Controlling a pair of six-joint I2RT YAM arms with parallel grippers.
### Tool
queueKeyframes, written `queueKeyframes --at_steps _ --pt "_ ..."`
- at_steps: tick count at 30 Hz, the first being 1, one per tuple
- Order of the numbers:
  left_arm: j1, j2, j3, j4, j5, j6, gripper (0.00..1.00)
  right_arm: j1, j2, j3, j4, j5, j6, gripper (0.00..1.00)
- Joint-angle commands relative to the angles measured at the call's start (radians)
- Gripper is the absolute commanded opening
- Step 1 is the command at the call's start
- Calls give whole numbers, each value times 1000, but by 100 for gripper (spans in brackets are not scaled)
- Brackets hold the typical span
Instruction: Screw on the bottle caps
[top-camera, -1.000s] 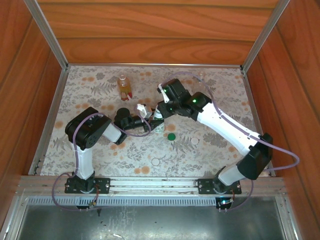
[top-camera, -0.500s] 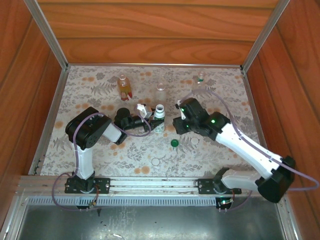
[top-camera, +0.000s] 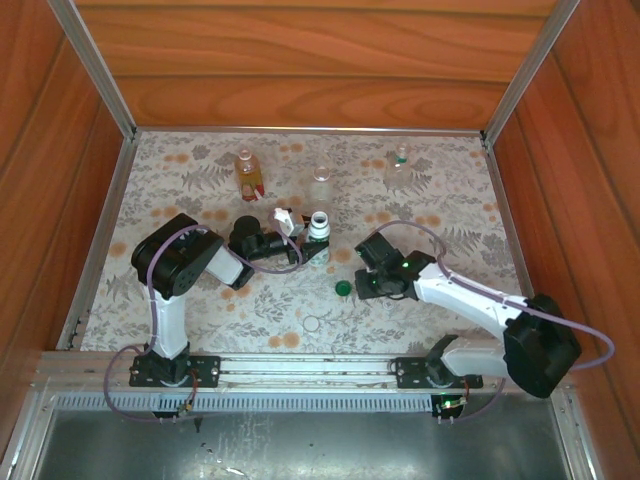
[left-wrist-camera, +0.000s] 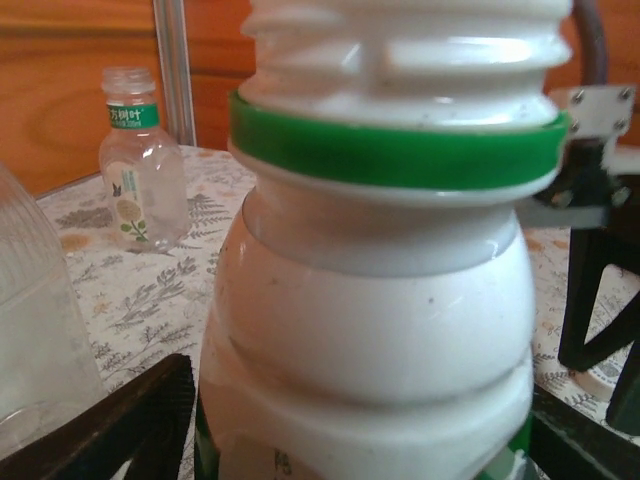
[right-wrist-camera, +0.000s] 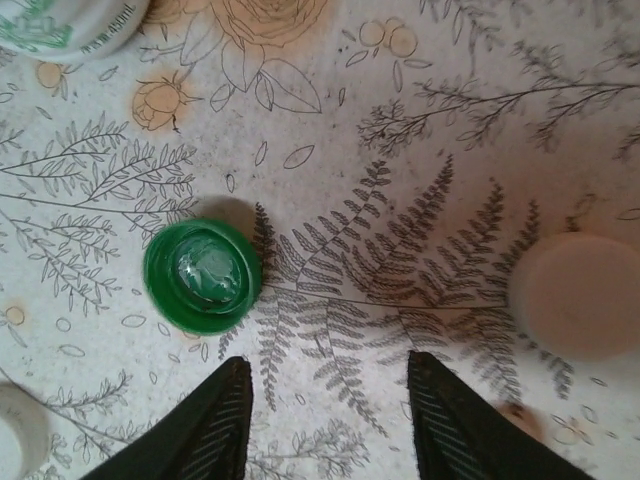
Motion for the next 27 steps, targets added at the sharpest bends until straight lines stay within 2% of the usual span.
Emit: queueKeyframes --at_steps 1,12,20,27 --pt "-1 -16 -11 5 -4 -7 76 -13 59 -3 123 -74 26 40" --pt "-2 -79 -66 4 -32 -11 87 -24 193 24 188 -142 -1 32" --pt "-3 -168 -150 4 -68 -17 91 -29 242 35 174 -159 1 15" --pt "-2 -230 -195 3 -97 -55 91 -31 217 26 162 -146 -4 5"
